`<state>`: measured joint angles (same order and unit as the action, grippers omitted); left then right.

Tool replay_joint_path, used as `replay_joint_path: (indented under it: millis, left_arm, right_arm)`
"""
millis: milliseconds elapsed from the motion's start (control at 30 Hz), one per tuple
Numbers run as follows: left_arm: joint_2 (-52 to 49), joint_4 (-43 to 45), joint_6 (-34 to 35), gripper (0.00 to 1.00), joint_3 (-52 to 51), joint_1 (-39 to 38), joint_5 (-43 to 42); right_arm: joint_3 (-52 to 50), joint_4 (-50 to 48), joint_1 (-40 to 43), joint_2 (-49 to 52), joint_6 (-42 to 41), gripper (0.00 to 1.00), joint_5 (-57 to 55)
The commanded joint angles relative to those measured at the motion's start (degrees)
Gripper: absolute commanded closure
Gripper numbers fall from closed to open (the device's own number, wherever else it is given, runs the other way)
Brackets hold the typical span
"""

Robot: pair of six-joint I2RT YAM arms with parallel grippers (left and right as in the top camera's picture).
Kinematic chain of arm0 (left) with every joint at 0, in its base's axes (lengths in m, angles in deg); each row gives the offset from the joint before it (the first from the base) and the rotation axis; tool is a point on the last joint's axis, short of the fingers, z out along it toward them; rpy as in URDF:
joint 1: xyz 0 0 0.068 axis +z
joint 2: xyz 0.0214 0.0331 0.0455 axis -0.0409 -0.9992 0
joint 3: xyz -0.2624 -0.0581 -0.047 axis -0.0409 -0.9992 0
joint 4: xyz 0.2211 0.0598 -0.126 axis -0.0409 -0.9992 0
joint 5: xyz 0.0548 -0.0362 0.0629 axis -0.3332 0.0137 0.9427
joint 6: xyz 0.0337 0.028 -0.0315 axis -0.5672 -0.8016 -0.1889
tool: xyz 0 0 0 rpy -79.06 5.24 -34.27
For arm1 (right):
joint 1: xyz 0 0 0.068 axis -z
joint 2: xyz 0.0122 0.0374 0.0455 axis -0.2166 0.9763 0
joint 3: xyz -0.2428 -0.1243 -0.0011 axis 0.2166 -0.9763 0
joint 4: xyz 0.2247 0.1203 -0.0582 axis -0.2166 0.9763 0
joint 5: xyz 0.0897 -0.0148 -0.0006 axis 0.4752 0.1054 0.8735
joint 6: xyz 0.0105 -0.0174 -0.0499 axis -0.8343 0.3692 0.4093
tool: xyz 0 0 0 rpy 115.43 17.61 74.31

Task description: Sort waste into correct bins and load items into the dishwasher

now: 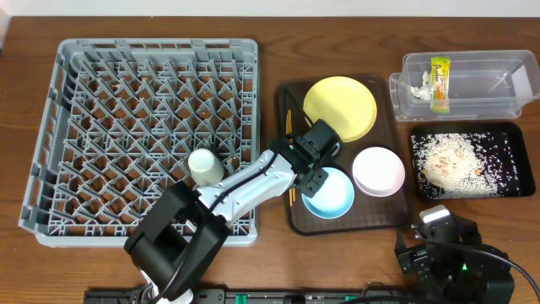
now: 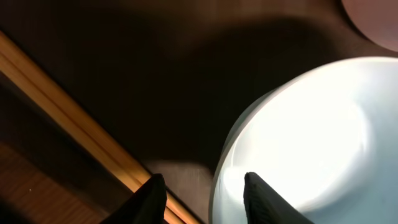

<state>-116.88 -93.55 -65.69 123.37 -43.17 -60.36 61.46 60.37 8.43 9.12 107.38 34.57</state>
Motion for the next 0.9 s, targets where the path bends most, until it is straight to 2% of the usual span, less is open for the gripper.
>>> replay_joint_path:
  millis: [0, 167, 367, 567, 633, 767, 867]
  left_arm:
    - [-0.87, 0.26, -0.35, 0.6, -0.83, -0.17, -0.55]
    - [-1.51, 0.7, -0.33, 0.6, -0.83, -0.17, -0.76]
    - [-3.15, 0.68, -0.31, 0.65, -0.83, -0.22, -0.72]
    - [-3.15, 0.66, -0.31, 0.8, -0.83, -0.22, -0.72]
    - [-3.15, 0.7, -0.31, 0.82, -0.81, -0.22, -0.72]
    - [-2.99, 0.66, -0.31, 0.94, -0.55, -0.22, -0.7]
    - [-2.51, 0.63, -0.31, 0.94, 0.15, -0.22, -0.7]
  right_arm:
    - [-0.15, 0.22, 0.39, -0.04, 0.44, 0.01, 0.63]
    - [-0.15, 0.22, 0.39, -0.04, 0.44, 0.01, 0.63]
    - [-0.15, 0.22, 0.39, -0.04, 0.44, 0.01, 0.63]
    - [-0.15, 0.22, 0.42, -0.04, 0.44, 0.01, 0.63]
    - [-0.15, 0.22, 0.42, -0.04, 0.44, 0.01, 0.63]
    - [-0.15, 0.22, 0.39, -0.04, 0.44, 0.01, 0.63]
    - [-0.15, 0.22, 0.39, -0.04, 0.44, 0.01, 0.63]
